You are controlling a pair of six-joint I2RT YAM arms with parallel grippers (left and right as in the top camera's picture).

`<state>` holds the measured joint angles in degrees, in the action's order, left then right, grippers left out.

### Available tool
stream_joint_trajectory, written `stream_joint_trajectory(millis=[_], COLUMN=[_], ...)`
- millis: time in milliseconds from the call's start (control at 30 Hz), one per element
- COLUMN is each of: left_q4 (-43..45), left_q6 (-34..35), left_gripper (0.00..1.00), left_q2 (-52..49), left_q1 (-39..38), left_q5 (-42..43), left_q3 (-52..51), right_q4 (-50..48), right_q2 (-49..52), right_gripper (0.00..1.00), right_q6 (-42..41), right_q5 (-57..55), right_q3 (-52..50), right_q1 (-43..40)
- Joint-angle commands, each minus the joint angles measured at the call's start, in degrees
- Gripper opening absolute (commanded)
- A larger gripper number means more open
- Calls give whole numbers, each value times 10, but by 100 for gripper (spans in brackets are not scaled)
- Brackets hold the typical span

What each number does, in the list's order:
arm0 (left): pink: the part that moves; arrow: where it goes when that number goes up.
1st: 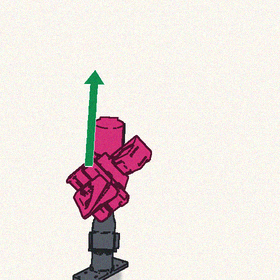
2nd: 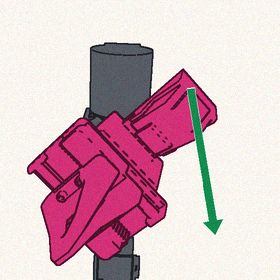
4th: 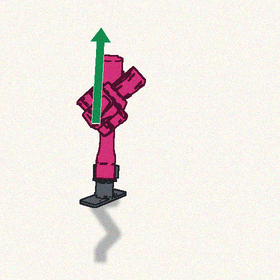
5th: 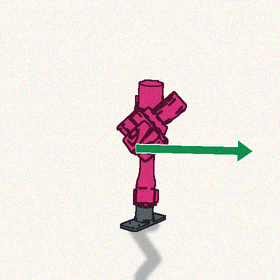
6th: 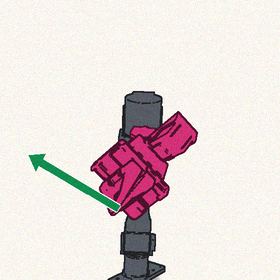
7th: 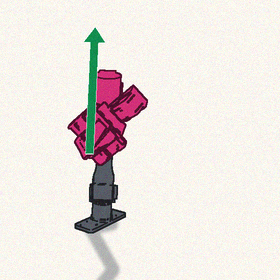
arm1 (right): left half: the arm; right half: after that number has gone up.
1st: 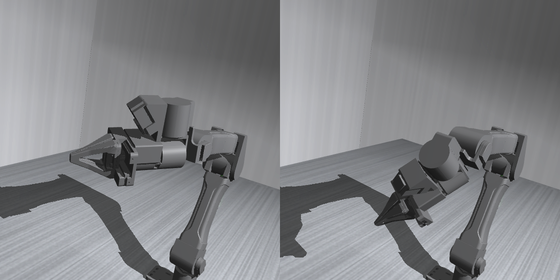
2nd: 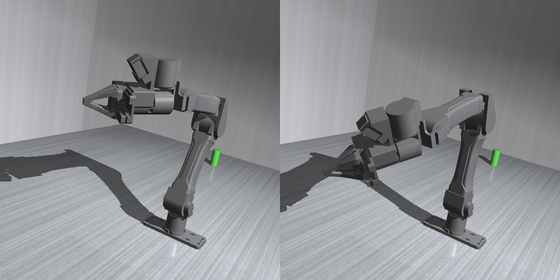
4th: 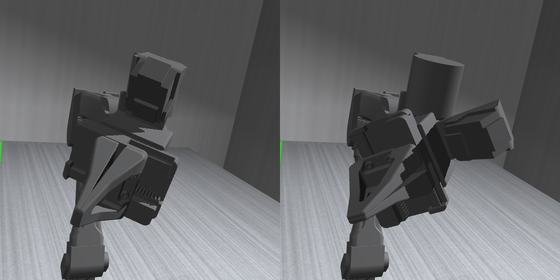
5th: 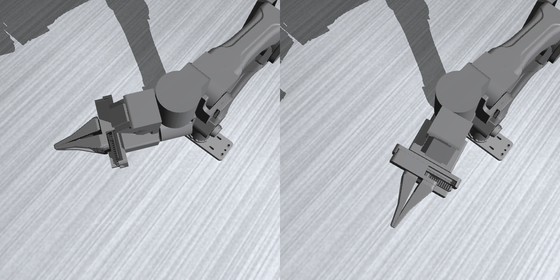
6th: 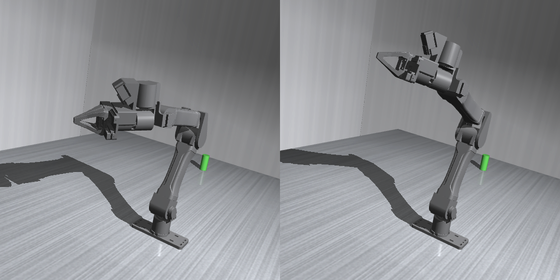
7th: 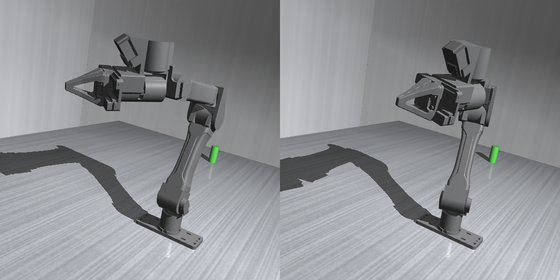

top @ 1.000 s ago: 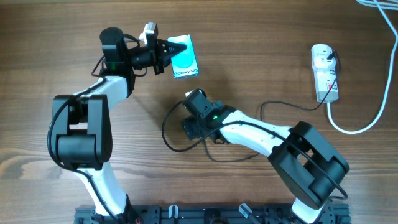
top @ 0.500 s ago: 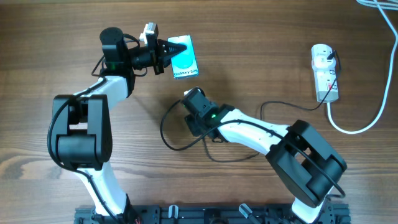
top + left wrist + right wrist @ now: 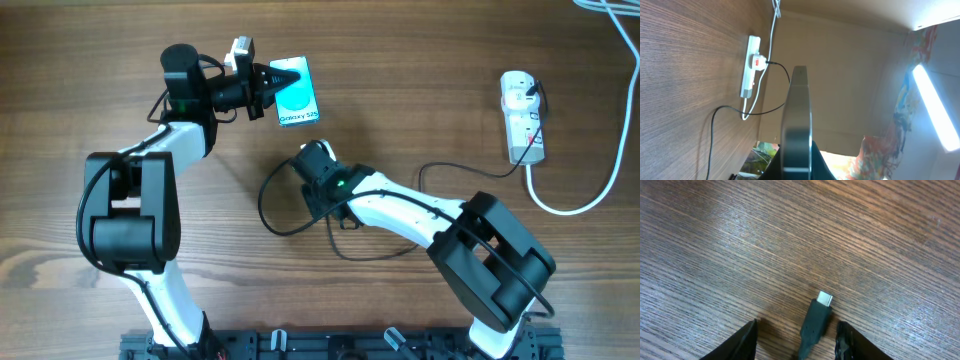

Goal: Plug charger to phone and switch on socket
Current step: 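Close the right gripper on the USB-C plug near its tip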

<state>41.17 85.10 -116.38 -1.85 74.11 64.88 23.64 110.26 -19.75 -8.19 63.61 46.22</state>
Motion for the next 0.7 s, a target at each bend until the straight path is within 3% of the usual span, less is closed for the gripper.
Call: stream_joint_trajectory(millis=[0, 167, 367, 533, 667], left_q4=[6, 6, 6, 6, 6], left_q6=[-11, -11, -11, -11, -11], left_gripper=[4, 4, 4, 4, 4], left_q2=[-6, -6, -6, -6, -6], left_q1=[1, 1, 1, 1, 1], left_q5=[16, 15, 15, 15, 15], left_q3=[12, 12, 12, 12, 12], right_q4=[32, 45, 45, 48, 52], right_q2=[45, 45, 45, 45, 45], right_gripper=[46, 45, 26, 23, 14], right_q6=[-16, -29, -30, -30, -30], right_q5=[14, 21, 23, 23, 23], right_q3=[-32, -32, -32, -32, -32], right_q1=[2, 2, 2, 2, 2])
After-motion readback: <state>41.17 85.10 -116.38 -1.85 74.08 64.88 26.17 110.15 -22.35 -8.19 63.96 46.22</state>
